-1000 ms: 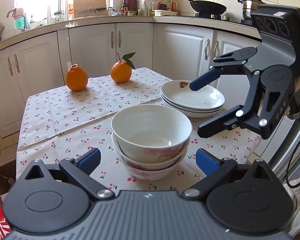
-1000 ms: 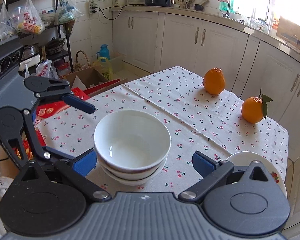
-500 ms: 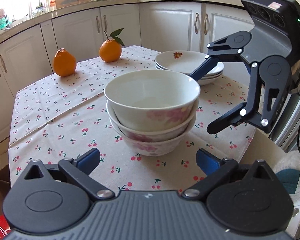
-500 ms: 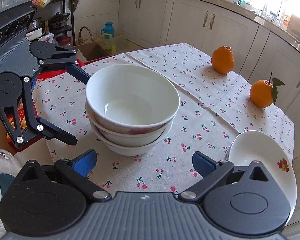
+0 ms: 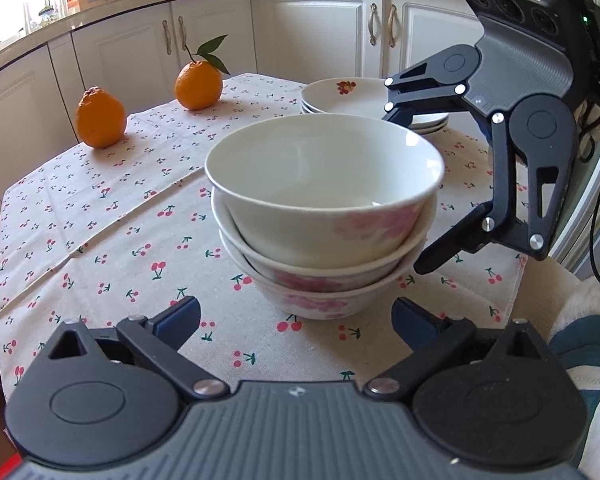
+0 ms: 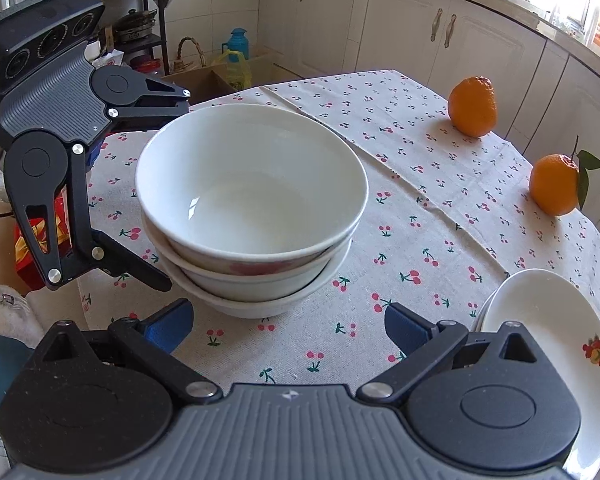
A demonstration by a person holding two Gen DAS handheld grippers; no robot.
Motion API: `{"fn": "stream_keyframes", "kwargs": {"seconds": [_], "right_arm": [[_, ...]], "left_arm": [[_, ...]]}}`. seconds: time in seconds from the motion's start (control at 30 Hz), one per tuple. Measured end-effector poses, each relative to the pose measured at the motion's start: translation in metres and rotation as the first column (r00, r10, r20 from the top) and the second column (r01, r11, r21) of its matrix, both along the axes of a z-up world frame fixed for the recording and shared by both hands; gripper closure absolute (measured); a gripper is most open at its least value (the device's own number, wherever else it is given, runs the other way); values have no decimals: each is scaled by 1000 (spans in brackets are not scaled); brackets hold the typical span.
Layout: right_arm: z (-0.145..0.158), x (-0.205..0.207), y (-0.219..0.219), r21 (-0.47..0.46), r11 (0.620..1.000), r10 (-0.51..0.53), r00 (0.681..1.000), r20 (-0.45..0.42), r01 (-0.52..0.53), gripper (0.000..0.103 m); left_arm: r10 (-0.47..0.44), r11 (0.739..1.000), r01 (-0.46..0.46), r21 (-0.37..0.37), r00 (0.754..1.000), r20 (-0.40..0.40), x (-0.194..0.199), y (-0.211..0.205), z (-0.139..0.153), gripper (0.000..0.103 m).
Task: Organize plates and bowls
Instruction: 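Grasp the bowl stack with both grippers from opposite sides of the rims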
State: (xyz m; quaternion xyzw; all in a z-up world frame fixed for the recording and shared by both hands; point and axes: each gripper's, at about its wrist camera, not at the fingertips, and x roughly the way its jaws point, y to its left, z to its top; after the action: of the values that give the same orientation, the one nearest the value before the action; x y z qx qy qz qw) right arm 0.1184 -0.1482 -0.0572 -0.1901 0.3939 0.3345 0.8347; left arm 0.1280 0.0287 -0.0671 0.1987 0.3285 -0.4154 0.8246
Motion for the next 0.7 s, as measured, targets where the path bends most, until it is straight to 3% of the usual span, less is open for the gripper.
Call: {"fn": "stream_keyframes", "kwargs": {"seconds": [0.33,0.7], "right_arm": [[-1,12,9,-13,993,116,992,-40,-116,4],[-3,22,16,-24,984,172,981,-91,-175,10]], "left_arm": [[-159,987,159,5,987,-39,10,-2,-1,11],[-266,963,268,16,962,-59,22,-7,-6,16]]}}
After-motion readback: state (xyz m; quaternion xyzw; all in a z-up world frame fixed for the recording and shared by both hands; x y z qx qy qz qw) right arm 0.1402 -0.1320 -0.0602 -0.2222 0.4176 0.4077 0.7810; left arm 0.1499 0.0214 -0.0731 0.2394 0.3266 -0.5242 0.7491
